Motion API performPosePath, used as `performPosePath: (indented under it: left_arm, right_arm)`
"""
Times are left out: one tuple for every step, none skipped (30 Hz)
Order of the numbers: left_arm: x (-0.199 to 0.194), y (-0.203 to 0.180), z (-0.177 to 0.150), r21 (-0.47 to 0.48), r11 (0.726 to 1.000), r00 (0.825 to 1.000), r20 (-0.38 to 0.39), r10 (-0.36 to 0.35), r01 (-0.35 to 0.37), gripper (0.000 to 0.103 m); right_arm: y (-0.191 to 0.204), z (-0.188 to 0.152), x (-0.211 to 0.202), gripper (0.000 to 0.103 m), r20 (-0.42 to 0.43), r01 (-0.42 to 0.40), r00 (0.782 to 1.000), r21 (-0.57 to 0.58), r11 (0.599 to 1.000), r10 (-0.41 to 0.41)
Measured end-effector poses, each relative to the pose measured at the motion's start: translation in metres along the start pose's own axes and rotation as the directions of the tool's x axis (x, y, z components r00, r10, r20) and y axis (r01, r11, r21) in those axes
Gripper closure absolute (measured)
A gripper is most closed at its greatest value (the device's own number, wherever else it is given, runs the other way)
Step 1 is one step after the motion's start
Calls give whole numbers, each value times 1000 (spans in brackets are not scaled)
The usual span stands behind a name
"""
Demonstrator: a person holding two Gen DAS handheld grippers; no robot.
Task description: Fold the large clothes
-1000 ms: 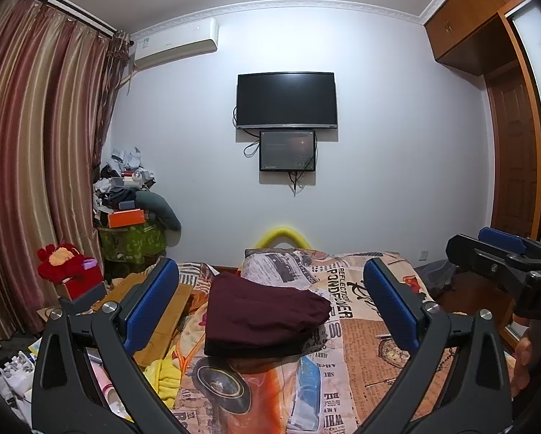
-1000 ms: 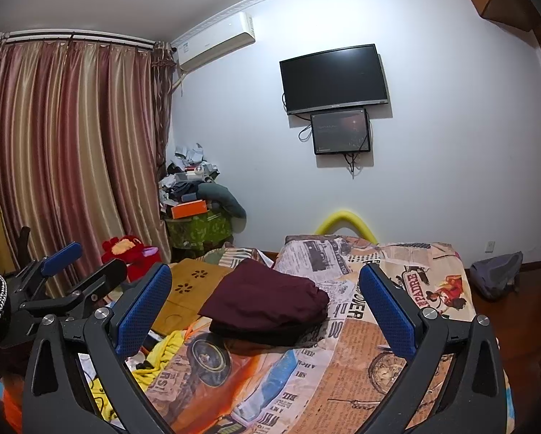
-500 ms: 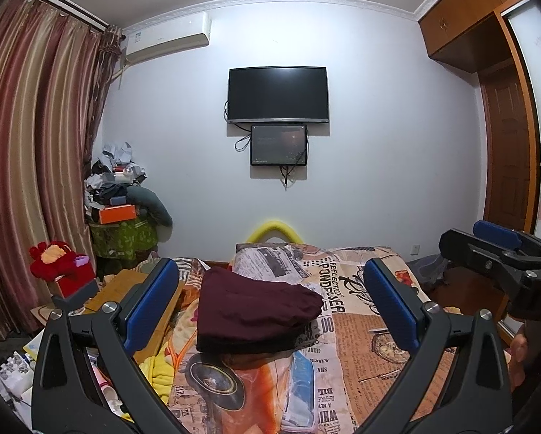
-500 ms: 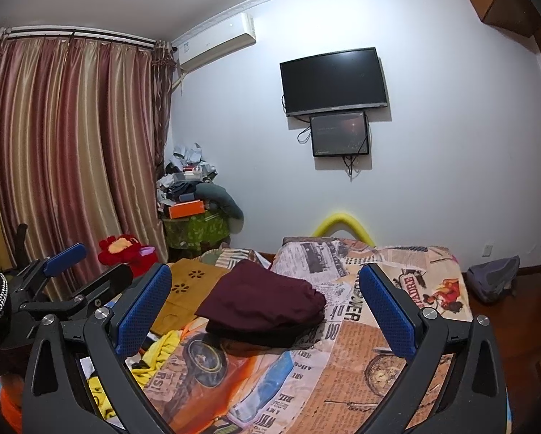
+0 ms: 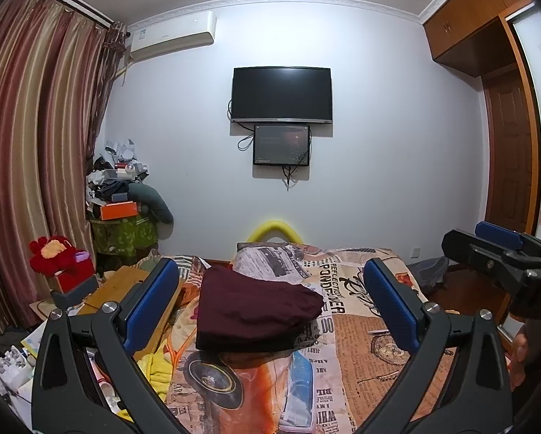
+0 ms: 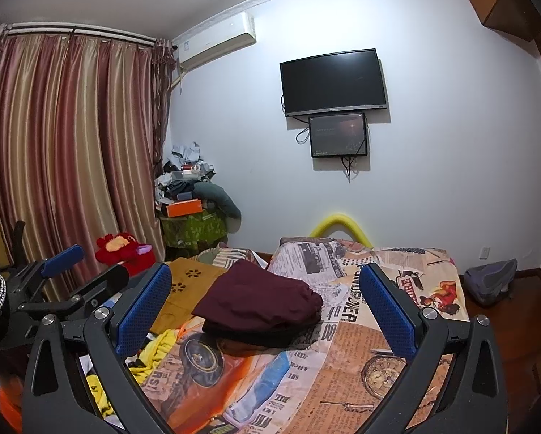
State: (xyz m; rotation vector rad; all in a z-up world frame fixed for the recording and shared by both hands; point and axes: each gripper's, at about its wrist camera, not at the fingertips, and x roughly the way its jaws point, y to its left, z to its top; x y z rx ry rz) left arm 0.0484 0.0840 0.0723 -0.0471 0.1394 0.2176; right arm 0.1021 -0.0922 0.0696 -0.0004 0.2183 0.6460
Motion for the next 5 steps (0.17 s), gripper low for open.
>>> performPosePath:
  left_arm:
    - [0, 1, 0, -2, 1000, 1000, 0, -1, 1, 0]
    - [0, 2, -1, -4, 1000, 1000, -2, -1, 1, 0]
    - [0, 3, -1, -6, 1000, 1000, -2, 0, 0, 0]
    - [1, 4, -2, -8, 1000, 1000, -4, -1, 1, 0]
    - [2, 5, -1, -9, 1000, 1000, -8, -1, 1, 0]
  right_arm:
    - [1, 0, 0, 0, -1, 0, 1000, -1, 1000, 0]
    - [1, -1, 0, 0, -2, 0, 1000, -2, 1000, 0]
    - [2, -1, 1, 0, -4, -2, 1000, -3, 1000, 2]
    - [2, -1, 2, 0, -6, -2, 1000, -3, 1000, 2]
    - [3, -1, 2, 0, -7, -3, 1000, -4, 1000, 3]
